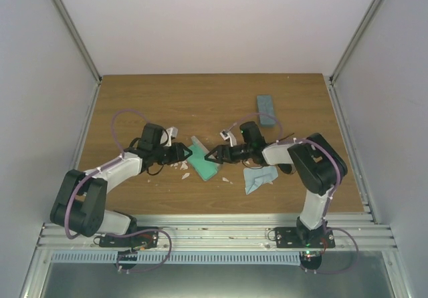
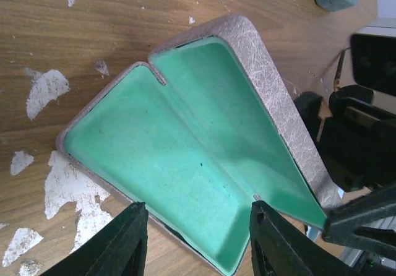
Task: Organize the sunglasses
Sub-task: Place the sunglasses case at the center of the board, then adjust the sunglasses case at the center of the board.
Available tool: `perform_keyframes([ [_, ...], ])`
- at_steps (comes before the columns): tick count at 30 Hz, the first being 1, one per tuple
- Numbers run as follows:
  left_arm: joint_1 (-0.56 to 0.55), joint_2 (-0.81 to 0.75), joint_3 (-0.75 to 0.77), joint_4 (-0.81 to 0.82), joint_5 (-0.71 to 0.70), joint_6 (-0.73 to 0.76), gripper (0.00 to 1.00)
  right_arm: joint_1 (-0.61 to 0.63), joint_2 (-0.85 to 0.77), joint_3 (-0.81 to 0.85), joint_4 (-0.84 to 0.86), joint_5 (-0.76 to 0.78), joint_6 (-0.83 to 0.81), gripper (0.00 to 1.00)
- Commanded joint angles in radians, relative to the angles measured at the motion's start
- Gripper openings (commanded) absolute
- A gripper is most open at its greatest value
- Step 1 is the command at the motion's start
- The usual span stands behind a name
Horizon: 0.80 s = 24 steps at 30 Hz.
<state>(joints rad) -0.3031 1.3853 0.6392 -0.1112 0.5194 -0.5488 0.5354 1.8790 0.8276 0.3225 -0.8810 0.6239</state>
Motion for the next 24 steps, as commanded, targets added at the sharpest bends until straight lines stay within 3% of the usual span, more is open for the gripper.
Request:
perform_keyframes([
  [1,0.007,-0.013,0.045,-0.016,-0.055,0.041,0.47,-0.005,-0.141,-0.040,-0.107,0.179,-0.079,0.97],
  [6,0.006,-0.060,0.052,-0.084,-0.157,0.044,0.48,0.070,-0.377,-0.092,-0.218,0.498,-0.055,0.90],
  [13,0.007,-0.164,0.054,-0.153,-0.318,0.007,0.47,0.408,-0.472,0.023,-0.400,0.946,-0.062,0.77],
  [17,0.009,-0.250,0.052,-0.195,-0.476,-0.044,0.48,0.518,-0.350,0.068,-0.414,0.981,-0.056,0.65],
  [20,0.014,-0.322,0.033,-0.190,-0.494,-0.059,0.50,0.567,-0.242,0.105,-0.426,0.980,-0.050,0.51],
  [24,0.018,-0.380,0.019,-0.194,-0.501,-0.058,0.51,0.603,-0.152,0.125,-0.418,0.988,-0.037,0.40],
])
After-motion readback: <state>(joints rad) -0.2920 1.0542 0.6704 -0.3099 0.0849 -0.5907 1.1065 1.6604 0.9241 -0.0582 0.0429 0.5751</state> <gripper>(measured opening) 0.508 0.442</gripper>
